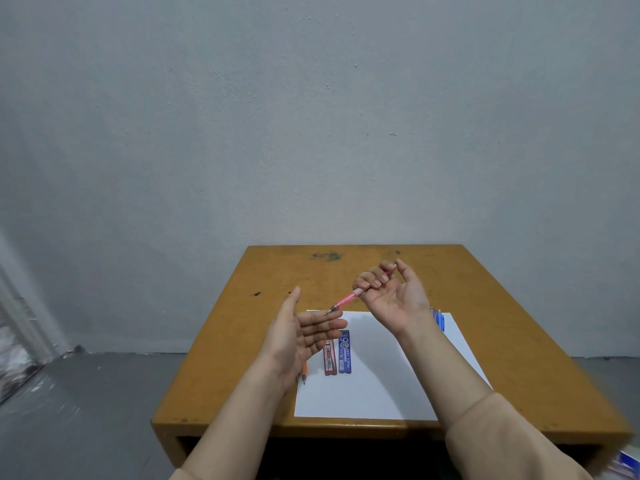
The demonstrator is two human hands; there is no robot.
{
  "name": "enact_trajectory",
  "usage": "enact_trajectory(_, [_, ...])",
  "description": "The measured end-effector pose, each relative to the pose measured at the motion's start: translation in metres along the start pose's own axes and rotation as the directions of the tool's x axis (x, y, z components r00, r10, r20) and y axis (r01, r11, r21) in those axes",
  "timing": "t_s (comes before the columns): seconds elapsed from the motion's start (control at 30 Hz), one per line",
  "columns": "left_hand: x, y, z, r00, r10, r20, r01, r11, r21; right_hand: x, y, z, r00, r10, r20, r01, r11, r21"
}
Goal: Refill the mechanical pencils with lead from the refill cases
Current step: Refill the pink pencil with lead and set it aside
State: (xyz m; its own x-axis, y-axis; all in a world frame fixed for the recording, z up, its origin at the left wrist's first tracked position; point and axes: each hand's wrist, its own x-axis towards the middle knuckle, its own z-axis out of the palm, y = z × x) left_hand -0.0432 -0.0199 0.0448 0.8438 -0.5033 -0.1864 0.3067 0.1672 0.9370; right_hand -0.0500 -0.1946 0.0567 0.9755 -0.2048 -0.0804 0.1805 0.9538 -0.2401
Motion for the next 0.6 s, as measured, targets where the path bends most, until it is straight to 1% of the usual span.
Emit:
enact_trajectory(0.23, [0.0011, 0.0042, 0.0010, 1.000, -0.028, -0.001, 0.028, 1.000, 0.002, 0.0018, -0.0020, 0.0017, 1.000, 0.002, -0.002, -0.002, 1.000, 0.010])
enact_trajectory(0.6, [-0.0020, 0.0064, 0.0030, 1.000, -0.032, 0.000, 0.032, 0.999, -0.019, 0.0004, -0.0019, 0.0052, 1.000, -0.002, -0.013, 0.002, 1.000, -0.019])
